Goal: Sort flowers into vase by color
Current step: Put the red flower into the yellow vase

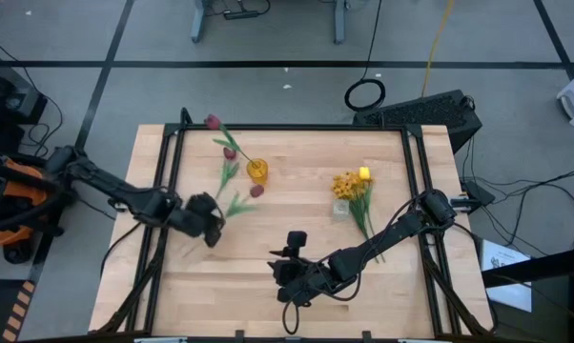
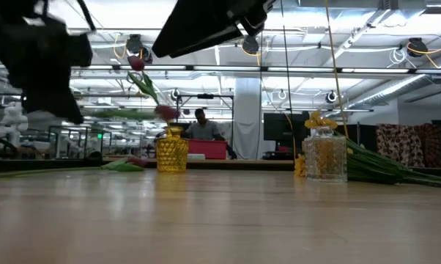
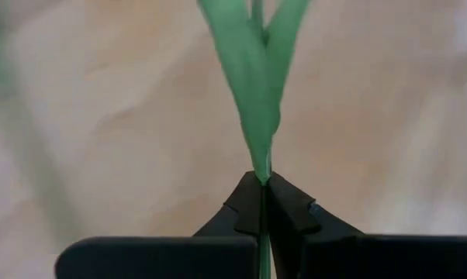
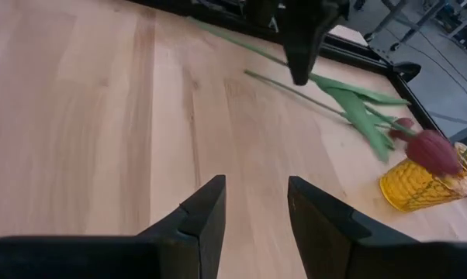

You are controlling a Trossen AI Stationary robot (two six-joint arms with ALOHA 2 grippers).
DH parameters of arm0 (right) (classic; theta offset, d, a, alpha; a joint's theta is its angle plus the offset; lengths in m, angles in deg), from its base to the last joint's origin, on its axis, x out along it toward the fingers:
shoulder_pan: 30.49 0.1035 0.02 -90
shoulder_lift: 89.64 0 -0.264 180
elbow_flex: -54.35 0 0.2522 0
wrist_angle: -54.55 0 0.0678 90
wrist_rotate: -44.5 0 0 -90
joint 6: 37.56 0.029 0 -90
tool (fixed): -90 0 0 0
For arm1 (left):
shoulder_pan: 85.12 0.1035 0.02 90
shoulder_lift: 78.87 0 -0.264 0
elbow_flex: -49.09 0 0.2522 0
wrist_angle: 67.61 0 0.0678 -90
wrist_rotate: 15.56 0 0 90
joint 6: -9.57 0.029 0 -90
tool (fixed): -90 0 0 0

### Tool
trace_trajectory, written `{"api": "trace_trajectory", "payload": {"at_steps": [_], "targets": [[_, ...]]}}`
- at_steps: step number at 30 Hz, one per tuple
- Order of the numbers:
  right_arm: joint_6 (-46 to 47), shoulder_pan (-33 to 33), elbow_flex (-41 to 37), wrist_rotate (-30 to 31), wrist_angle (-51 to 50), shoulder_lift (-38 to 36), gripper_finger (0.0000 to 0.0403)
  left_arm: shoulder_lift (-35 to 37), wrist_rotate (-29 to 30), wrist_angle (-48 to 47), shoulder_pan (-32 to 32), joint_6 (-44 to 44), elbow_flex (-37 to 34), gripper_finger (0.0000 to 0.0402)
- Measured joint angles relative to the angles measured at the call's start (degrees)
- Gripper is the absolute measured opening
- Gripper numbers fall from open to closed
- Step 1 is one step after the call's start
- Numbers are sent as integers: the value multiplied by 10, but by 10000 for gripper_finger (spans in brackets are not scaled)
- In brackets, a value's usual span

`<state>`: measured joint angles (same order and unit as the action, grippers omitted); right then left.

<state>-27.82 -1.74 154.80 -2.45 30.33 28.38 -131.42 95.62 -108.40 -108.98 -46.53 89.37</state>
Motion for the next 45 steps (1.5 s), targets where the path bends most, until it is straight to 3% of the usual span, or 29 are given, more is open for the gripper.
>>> {"api": "trace_trajectory", "payload": {"at_steps": [6, 14, 20, 34, 45], "targets": [[-33, -6, -55, -23, 124, 0, 132, 0, 55, 174, -82, 112, 0, 10], [-93, -48, -199, -158, 500, 0, 132, 0, 161, 360, -115, 291, 0, 9], [-73, -66, -255, -218, 722, 0, 132, -18, 170, 508, -115, 420, 0, 9], [-62, -67, -222, -222, 739, 0, 132, -192, 90, 811, -115, 568, 0, 9], [-62, -75, -221, -223, 737, 0, 132, -263, 86, 888, -107, 584, 0, 9]]}}
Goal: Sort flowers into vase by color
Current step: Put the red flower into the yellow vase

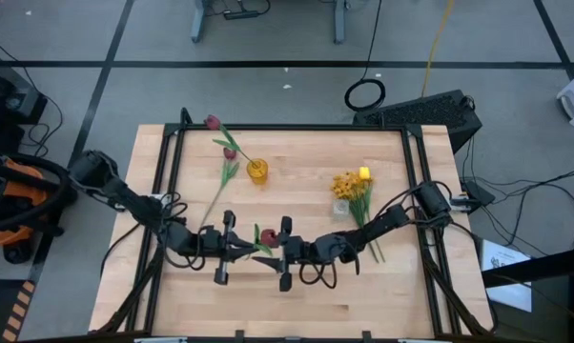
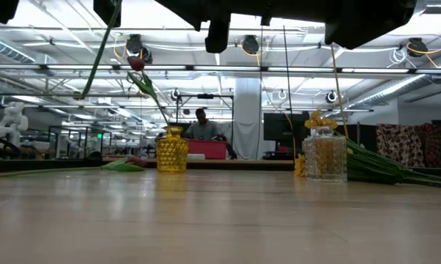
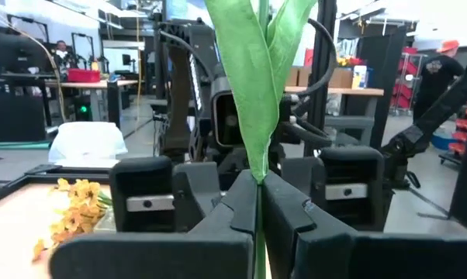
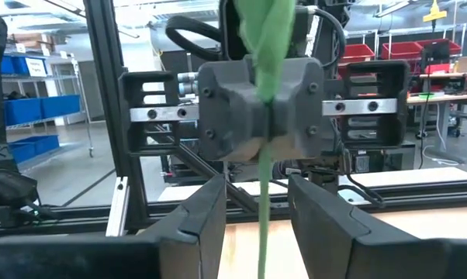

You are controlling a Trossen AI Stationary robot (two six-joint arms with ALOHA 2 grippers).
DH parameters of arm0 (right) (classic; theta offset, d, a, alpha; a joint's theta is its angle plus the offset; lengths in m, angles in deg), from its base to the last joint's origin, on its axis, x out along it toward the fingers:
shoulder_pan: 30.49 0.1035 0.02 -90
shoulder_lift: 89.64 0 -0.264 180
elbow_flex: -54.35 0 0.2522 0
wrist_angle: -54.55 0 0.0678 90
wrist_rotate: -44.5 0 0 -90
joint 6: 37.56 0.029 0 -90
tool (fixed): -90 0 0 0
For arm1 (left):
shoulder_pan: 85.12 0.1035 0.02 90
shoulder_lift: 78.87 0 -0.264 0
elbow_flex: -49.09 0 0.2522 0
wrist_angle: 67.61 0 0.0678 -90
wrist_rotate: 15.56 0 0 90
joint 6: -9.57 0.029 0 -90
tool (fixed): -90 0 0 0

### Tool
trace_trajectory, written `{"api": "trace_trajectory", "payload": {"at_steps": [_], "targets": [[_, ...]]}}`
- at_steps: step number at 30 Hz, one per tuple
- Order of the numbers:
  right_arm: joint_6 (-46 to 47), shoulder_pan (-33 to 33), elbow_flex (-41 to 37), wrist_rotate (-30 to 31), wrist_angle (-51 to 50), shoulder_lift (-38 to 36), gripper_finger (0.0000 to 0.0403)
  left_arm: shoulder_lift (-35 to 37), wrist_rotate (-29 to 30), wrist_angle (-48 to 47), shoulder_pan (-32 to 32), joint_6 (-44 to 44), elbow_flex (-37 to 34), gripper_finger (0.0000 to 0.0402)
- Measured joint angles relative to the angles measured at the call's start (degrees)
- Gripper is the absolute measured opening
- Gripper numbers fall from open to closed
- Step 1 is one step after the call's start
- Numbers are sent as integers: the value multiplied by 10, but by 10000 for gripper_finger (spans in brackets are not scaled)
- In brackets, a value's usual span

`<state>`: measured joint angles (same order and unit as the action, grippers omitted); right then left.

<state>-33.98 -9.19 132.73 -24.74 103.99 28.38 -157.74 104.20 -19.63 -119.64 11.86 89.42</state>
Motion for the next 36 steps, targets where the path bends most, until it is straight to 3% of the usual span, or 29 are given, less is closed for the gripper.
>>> {"api": "trace_trajectory", "payload": {"at_steps": [7, 14, 18, 25, 31, 36], "targets": [[-5, 0, 0, 0, 1, 0, 119, -16, -13, 24, 9, -4, 0, 9], [-12, -7, 0, 1, 3, 0, 22, -18, -15, 23, 9, -4, 0, 9], [-7, -10, 0, -1, -1, 0, 8, -17, -15, 18, 6, -3, 0, 21], [-11, -9, 0, -3, -15, 0, 2, -17, 21, 7, -34, 20, 0, 113], [-13, -11, 0, 6, -16, -3, 1, -17, 131, -48, -79, 4, 0, 211], [-14, -11, 0, 7, -12, -11, 1, -17, 188, -68, -106, -5, 0, 247]]}}
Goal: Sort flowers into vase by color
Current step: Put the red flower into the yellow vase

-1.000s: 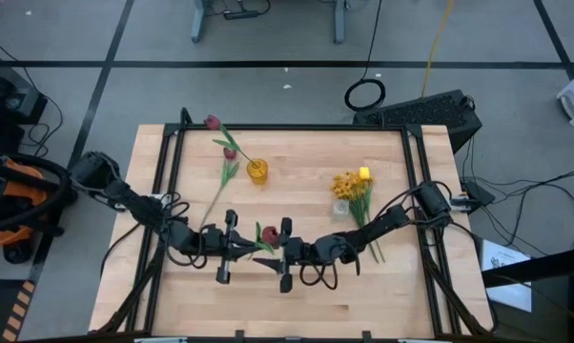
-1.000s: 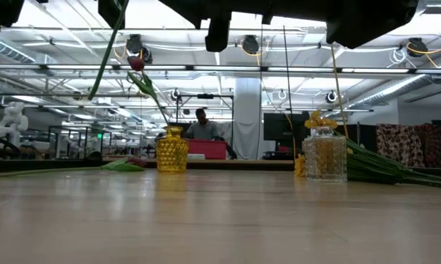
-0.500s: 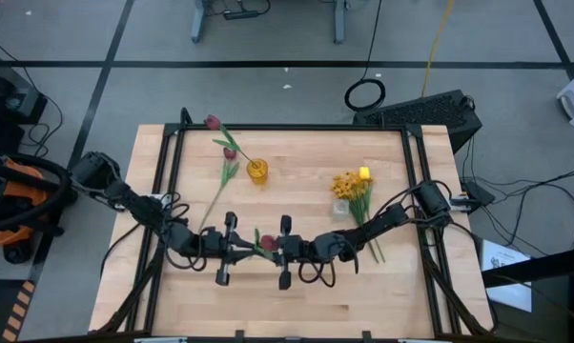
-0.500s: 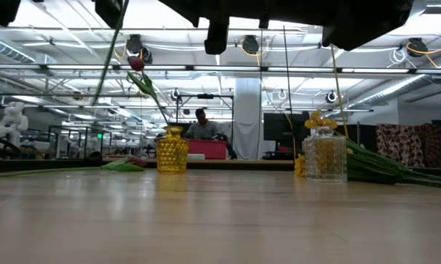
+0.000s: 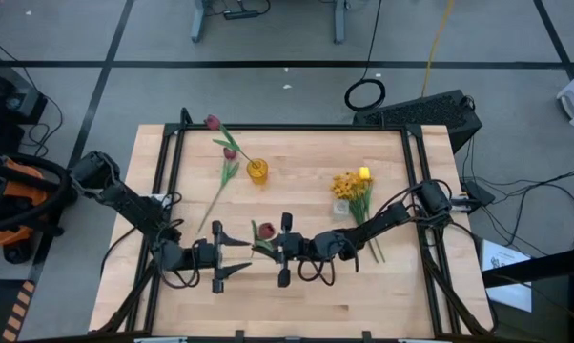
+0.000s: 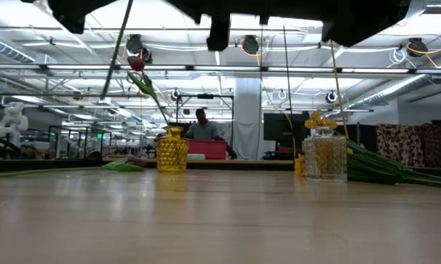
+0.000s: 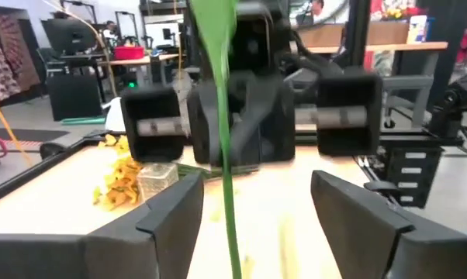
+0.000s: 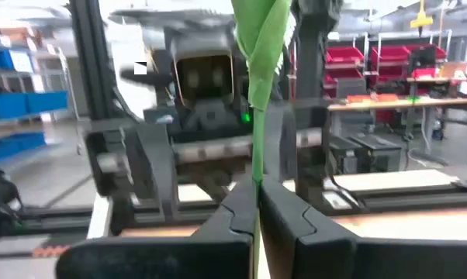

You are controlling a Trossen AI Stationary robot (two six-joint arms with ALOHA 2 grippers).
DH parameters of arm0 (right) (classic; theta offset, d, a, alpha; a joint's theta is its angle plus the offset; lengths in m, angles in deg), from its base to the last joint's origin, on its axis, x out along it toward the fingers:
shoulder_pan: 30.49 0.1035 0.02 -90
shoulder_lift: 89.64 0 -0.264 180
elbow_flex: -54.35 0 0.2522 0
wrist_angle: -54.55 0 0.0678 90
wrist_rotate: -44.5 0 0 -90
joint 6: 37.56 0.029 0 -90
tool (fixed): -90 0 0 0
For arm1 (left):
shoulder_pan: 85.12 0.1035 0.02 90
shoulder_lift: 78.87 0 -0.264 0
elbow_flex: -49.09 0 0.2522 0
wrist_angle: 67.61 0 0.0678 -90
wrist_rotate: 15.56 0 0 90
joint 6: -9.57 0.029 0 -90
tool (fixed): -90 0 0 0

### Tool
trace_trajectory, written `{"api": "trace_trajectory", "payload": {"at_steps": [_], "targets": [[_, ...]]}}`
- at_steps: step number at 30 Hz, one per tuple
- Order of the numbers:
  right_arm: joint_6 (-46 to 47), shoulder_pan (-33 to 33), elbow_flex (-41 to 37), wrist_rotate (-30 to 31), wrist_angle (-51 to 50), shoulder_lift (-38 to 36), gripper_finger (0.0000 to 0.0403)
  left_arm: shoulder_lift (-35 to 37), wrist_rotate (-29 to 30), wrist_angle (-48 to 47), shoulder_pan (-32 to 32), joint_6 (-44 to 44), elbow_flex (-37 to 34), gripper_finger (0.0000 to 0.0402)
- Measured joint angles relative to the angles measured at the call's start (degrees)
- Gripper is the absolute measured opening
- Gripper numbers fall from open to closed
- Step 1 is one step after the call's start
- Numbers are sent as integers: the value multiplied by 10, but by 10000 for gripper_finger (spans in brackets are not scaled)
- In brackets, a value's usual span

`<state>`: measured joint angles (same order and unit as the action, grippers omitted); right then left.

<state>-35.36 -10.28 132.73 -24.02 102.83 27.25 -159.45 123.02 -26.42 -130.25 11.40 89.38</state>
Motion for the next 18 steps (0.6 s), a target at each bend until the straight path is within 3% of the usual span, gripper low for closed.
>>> {"api": "trace_trajectory", "payload": {"at_steps": [12, 18], "targets": [[-13, 1, 0, -5, 11, -15, 0, 0, 19, -67, 9, -59, 0, 249], [-18, 1, 0, -6, 13, -15, 0, 0, 9, -76, 13, -60, 0, 203]]}}
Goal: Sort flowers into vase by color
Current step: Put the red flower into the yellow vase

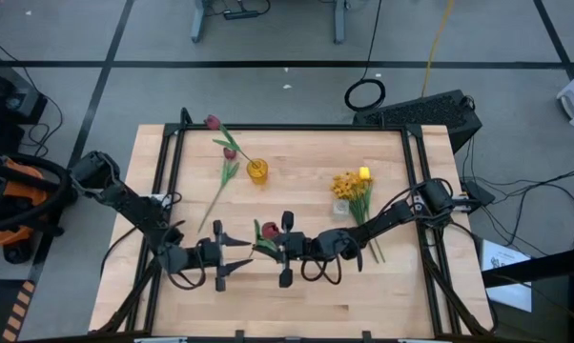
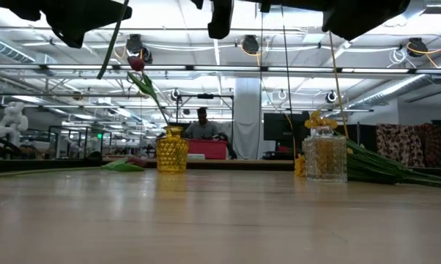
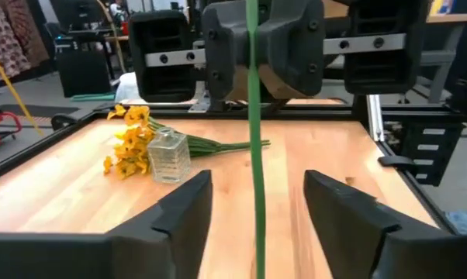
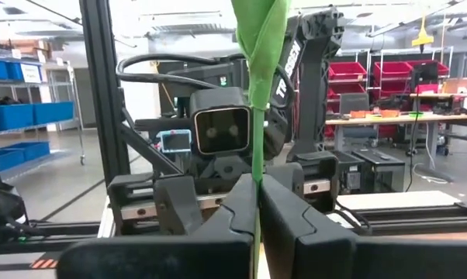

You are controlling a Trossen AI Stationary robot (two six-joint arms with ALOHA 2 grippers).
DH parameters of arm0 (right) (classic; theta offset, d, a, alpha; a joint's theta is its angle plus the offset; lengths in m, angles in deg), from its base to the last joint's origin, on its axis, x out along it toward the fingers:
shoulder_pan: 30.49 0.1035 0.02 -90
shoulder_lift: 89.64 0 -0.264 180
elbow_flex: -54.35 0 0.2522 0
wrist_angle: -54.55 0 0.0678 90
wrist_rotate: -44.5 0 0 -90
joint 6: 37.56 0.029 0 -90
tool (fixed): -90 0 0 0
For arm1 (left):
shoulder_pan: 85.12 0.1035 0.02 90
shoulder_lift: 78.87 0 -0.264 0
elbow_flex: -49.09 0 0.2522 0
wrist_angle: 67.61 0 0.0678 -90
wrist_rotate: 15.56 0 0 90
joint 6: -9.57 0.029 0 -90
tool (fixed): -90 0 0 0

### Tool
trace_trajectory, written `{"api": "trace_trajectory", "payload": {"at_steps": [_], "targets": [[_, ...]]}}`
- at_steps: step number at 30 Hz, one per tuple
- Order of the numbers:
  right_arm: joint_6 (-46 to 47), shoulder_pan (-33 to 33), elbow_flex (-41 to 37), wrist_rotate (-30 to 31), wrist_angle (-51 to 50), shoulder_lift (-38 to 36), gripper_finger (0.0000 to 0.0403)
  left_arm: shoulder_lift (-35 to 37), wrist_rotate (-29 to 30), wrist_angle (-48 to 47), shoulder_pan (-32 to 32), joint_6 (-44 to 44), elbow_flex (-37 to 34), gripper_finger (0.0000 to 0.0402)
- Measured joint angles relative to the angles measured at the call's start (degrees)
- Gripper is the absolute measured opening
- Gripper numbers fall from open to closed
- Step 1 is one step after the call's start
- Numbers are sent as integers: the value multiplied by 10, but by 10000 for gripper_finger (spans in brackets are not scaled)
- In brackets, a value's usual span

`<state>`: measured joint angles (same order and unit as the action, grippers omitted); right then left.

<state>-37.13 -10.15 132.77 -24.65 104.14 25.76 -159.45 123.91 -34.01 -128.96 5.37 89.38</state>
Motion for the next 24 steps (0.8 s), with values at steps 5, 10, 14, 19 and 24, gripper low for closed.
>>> {"api": "trace_trajectory", "payload": {"at_steps": [5, 10, 14, 19, 24], "targets": [[-13, -1, 0, 0, 3, 0, 0, 0, -35, -3, 23, -15, 0, 146], [-18, -1, 0, 0, 2, 0, 0, 0, -42, -4, 30, -15, 0, 88], [-20, -1, 0, 0, 0, 0, 3, 0, -43, -4, 30, -14, 0, 33], [-11, 1, 0, 0, -22, 0, 26, 0, -43, -8, 29, -14, 0, 11], [-7, 9, 0, 0, -44, 1, 72, 0, -43, -9, 20, -14, 0, 11]]}}
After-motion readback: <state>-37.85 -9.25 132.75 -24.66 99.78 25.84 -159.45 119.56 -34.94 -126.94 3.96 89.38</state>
